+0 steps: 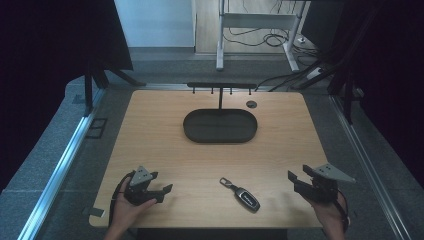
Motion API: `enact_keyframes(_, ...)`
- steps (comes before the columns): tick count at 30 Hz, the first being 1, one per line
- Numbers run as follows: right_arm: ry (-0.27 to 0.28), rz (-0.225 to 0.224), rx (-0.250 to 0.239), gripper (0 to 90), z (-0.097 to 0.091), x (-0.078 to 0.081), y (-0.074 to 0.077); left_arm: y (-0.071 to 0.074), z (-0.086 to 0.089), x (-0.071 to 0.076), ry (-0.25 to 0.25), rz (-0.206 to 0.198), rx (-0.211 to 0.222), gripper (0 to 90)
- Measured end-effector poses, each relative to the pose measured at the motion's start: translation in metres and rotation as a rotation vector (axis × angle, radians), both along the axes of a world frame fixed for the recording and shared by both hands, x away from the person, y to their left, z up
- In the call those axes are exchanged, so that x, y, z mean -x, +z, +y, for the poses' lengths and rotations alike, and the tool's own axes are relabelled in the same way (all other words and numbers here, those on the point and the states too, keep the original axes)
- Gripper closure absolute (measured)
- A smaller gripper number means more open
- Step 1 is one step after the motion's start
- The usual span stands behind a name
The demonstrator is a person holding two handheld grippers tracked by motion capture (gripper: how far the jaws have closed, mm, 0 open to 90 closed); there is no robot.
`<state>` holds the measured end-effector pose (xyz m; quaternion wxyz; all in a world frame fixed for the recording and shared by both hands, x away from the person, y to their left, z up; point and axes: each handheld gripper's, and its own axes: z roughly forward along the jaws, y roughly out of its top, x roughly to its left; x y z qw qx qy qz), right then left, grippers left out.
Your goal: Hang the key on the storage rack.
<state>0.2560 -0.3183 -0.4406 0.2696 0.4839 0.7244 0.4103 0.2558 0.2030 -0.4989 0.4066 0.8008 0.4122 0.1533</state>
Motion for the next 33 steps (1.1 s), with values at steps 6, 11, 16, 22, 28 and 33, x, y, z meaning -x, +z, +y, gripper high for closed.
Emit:
enact_keyframes(6, 0.045, 0.006, 0.022, 38.8, 0.013, 0.002, 0.005, -0.001, -0.001, 0.0, -0.007, 0.002, -0.009, 26.0)
enact_keyframes(11, 0.066, 0.007, 0.026, 39.6, 0.02, 0.001, 0.006, 0.0, -0.001, 0.001, -0.003, 0.002, -0.008, 26.0)
enact_keyframes(16, 0.093, 0.022, 0.001, 39.9, 0.024, -0.006, 0.008, 0.0, -0.002, 0.0, -0.004, 0.009, -0.003, 26.1)
enact_keyframes(22, 0.127, 0.052, 0.0, 39.9, 0.036, -0.019, 0.014, -0.001, -0.005, 0.0, -0.019, 0.016, -0.01, 26.1)
enact_keyframes(28, 0.18, 0.097, 0.034, 41.9, 0.055, -0.029, 0.024, 0.001, -0.004, 0.0, -0.018, 0.015, -0.003, 26.1)
enact_keyframes(33, 0.218, 0.156, 0.042, 42.5, 0.067, -0.036, 0.028, 0.001, -0.002, 0.0, -0.016, 0.015, -0.006, 26.1)
